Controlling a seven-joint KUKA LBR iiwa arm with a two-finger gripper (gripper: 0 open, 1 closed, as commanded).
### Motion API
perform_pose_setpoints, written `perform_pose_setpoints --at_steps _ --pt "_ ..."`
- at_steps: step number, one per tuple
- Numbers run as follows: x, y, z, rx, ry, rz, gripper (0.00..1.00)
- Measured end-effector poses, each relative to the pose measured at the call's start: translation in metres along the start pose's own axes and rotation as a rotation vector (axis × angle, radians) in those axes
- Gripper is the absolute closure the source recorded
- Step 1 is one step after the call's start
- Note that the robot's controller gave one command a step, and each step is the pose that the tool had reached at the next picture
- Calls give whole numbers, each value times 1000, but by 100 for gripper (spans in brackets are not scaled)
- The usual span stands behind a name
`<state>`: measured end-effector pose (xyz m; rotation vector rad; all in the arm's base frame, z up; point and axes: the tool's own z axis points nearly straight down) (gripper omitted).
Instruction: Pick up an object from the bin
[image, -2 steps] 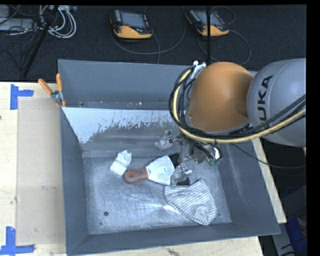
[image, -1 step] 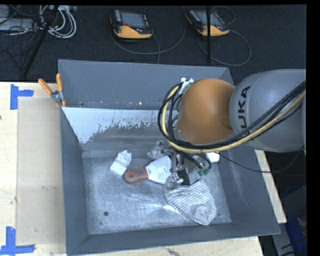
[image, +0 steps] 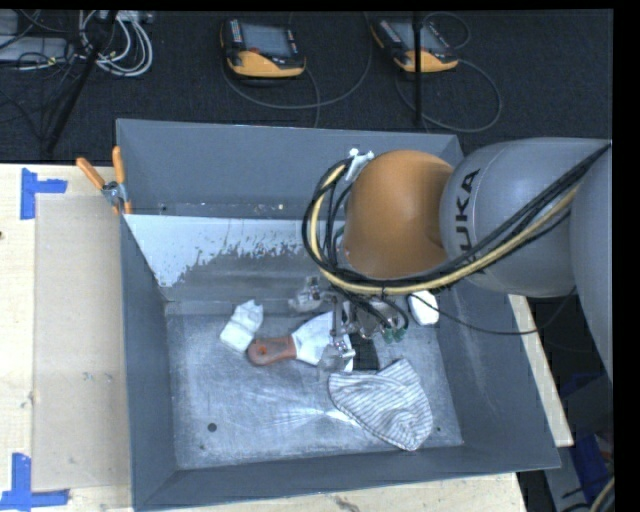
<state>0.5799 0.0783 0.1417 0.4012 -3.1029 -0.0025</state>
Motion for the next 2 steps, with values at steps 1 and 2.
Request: perform_pose_setpoints --at_steps 1,2 --pt "-38 -4 64 -1 -5 33 100" --pt "-38 -4 64 -1 -5 34 100"
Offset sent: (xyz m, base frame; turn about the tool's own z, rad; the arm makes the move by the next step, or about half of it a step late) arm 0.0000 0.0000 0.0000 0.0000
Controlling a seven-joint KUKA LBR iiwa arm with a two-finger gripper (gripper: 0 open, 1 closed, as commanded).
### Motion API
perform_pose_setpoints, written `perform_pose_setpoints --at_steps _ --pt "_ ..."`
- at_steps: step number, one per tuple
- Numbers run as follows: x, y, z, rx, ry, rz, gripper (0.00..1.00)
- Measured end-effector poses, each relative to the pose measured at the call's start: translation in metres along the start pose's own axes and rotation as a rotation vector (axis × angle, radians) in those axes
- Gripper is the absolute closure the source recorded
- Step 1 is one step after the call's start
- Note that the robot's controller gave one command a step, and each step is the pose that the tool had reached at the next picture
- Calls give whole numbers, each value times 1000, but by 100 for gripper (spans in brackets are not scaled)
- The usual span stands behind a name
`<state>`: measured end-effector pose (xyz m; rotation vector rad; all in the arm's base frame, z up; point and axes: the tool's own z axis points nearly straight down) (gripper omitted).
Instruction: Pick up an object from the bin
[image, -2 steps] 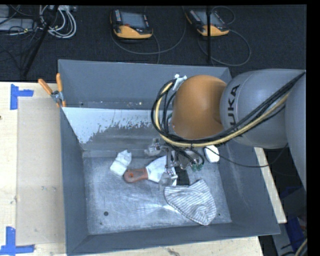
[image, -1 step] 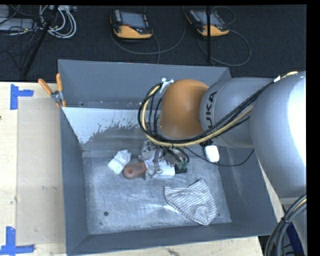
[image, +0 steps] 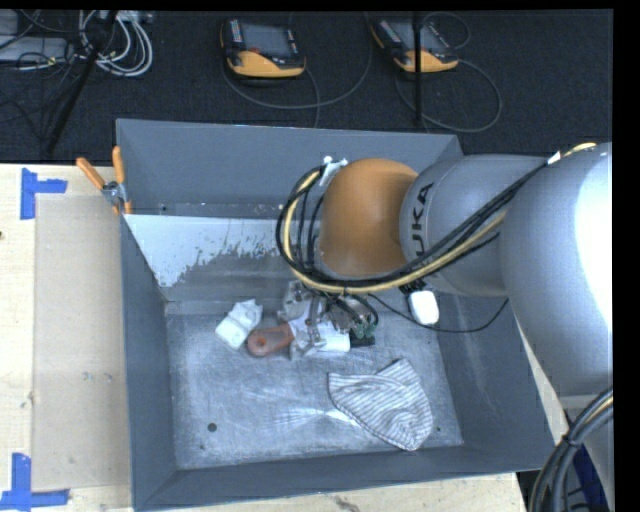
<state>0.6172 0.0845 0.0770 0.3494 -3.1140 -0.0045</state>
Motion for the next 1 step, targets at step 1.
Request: perform_pose_setpoints --at_steps 1 --pt "0 8 -136 3 -9 17 100"
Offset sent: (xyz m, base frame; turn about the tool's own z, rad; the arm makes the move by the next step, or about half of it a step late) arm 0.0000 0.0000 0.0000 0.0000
